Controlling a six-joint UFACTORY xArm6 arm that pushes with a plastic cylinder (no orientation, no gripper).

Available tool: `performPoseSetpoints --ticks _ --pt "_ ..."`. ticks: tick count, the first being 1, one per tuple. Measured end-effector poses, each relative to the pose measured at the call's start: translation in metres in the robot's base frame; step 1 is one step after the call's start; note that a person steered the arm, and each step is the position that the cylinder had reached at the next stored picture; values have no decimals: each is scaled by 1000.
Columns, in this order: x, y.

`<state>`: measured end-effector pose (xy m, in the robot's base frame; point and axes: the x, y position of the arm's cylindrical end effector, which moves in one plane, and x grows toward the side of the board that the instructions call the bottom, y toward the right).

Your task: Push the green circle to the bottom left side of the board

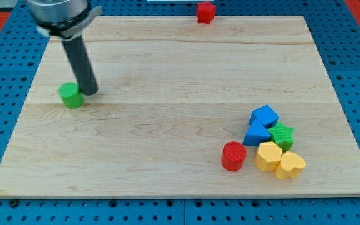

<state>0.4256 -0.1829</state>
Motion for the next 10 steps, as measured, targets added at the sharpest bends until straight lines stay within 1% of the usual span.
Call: performPoseSetpoints --ticks 1,2,3,4,5,6,7,8,9,10 --pt "-18 -3" --pt "3 -51" --pt "61 -51" --pt "81 -51" --pt "76 -36" --pt "31 21" --pt "-83 43" --pt "-234 90" --pt "-234 90" --pt "-233 172"
